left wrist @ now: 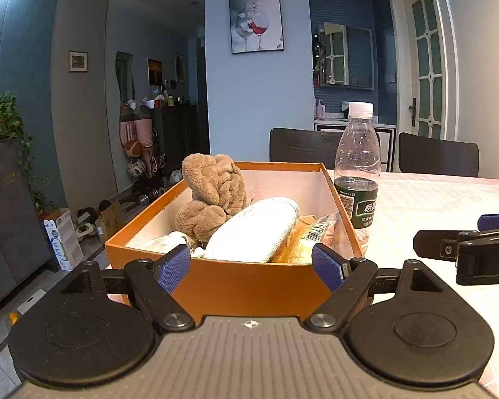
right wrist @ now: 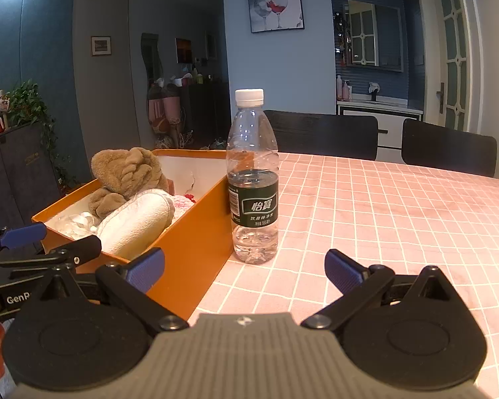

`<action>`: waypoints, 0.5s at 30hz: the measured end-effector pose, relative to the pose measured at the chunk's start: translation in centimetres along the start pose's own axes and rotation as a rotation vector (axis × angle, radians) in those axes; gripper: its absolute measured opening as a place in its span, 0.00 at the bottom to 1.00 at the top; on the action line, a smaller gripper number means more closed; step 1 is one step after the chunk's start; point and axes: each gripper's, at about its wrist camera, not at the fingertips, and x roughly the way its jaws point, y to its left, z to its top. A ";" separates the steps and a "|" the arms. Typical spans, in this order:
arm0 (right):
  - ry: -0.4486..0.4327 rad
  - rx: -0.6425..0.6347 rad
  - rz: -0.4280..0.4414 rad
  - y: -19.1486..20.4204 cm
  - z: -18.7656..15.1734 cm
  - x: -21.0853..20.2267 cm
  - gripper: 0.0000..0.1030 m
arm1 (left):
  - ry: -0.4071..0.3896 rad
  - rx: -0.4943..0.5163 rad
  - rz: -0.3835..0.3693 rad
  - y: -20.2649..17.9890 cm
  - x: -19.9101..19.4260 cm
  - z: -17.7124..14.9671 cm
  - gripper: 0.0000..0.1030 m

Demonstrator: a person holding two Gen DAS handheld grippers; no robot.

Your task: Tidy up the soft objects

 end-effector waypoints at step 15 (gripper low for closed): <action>0.008 0.002 0.004 0.0 -0.2 0.1 0.97 | 0.005 0.004 -0.001 -0.3 -0.1 -0.1 0.94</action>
